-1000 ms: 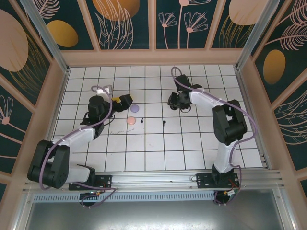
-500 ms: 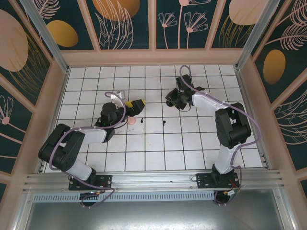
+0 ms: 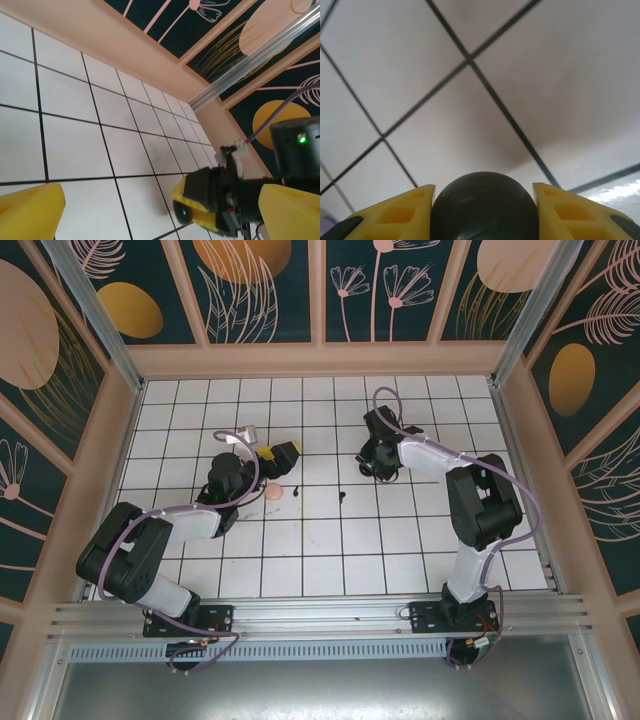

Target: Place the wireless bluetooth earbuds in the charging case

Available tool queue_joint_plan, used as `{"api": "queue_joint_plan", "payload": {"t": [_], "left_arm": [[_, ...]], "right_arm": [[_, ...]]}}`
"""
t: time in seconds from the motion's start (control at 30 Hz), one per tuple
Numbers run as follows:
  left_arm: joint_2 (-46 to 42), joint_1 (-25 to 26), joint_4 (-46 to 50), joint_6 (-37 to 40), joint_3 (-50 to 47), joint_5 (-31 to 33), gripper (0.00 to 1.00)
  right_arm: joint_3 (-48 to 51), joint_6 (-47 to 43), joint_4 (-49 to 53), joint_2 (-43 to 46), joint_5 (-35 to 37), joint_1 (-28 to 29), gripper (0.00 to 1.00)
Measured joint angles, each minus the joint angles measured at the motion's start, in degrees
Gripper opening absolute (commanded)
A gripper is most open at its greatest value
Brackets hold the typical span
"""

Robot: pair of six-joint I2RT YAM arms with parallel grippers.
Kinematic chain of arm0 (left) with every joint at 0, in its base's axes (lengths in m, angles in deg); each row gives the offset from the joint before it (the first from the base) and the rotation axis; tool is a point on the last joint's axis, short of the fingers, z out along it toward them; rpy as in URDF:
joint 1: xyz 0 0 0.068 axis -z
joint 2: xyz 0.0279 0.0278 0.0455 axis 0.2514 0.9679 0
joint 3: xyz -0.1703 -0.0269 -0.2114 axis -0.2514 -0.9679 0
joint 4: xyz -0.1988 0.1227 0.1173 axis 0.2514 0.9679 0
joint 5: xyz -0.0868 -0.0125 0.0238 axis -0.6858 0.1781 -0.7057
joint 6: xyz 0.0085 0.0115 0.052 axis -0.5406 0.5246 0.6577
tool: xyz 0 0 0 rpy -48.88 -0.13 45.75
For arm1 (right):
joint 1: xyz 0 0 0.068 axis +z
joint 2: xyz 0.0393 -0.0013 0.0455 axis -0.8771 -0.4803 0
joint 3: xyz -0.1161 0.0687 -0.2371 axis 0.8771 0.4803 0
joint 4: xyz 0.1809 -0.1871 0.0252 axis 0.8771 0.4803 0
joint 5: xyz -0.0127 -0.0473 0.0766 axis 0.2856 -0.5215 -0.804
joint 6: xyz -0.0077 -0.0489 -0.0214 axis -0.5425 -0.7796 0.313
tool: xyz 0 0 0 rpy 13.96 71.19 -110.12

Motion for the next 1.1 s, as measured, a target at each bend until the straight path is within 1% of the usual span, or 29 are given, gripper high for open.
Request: {"api": "queue_joint_plan", "payload": {"t": [0.27, 0.4, 0.5, 0.6, 0.77, 0.93, 1.1], "left_arm": [[-1.2, 0.0, 0.5, 0.0, 1.4, 0.2, 0.98], [-1.2, 0.0, 0.8, 0.0, 1.6, 0.2, 0.99], [-1.2, 0.0, 1.2, 0.0, 1.7, 0.2, 0.99], [-1.2, 0.0, 1.6, 0.0, 1.7, 0.2, 0.99], [-1.2, 0.0, 1.7, 0.0, 1.7, 0.2, 0.99], [-1.2, 0.0, 2.5, 0.5, 2.1, 0.1, 0.99], [-1.3, 0.0, 5.0, 1.7, 3.9, -0.8, 0.99]], "right_arm": [[0.1, 0.8, 3.5, -2.1, 3.5, 1.2, 0.37], [0.1, 1.3, 4.5, -3.5, 4.6, 1.7, 0.41], [0.1, 1.4, 4.5, -3.5, 5.3, 2.1, 0.49], [0.1, 1.5, 4.6, -3.8, 5.7, 2.4, 0.62], [-0.1, 0.4, 4.5, -3.8, 5.8, 3.1, 0.71], [-0.4, -3.7, 4.7, -3.8, 5.6, 3.4, 0.74], [-1.3, -13.8, 6.6, -2.9, 5.2, 3.5, 0.74]]}}
